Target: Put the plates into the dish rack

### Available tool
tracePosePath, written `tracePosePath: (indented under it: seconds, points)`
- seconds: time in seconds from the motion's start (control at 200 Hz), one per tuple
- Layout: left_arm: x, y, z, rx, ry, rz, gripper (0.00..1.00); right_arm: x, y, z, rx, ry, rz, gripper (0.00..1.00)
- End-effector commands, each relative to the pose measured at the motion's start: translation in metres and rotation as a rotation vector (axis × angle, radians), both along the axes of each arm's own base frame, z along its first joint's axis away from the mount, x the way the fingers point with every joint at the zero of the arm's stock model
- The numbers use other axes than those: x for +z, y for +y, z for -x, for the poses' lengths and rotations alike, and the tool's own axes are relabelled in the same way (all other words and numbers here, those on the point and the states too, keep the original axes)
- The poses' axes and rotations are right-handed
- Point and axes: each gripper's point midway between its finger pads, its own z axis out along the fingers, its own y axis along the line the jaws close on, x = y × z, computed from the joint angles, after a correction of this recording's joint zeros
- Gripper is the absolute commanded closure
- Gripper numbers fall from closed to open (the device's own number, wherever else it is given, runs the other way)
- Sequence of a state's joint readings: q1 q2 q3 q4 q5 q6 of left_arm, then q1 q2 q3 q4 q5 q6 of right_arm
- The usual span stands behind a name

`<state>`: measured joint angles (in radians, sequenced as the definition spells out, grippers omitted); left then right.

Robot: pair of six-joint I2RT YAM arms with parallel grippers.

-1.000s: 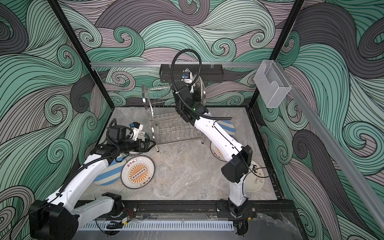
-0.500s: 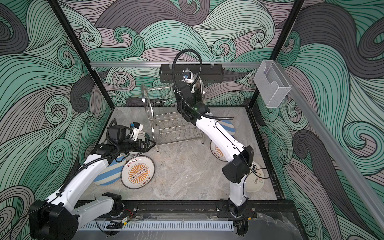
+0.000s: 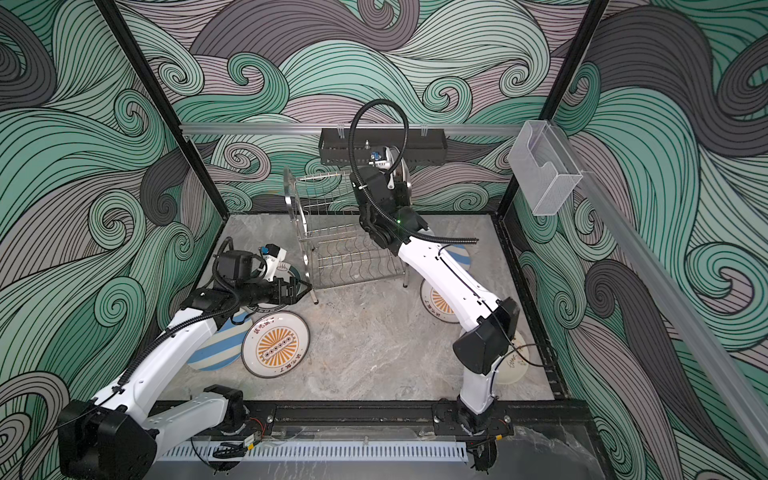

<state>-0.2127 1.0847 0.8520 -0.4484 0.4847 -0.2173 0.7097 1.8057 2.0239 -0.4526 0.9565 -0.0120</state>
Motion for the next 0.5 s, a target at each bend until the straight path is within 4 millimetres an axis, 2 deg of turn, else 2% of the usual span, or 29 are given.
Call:
tracePosePath:
  seconds: [0.0,0.25,0.495]
  points:
    - [0.004,-0.005,0.004,-0.030,-0.019,0.010,0.01,0.013,-0.008,0.010,-0.003,-0.026,-0.015,0.67]
    - [0.004,-0.004,0.004,-0.027,-0.019,0.007,0.01,0.022,-0.003,0.017,0.068,-0.026,-0.028,0.57]
    - [0.007,0.000,0.002,-0.012,-0.036,-0.013,0.01,0.040,-0.002,0.033,0.164,-0.031,-0.064,0.49]
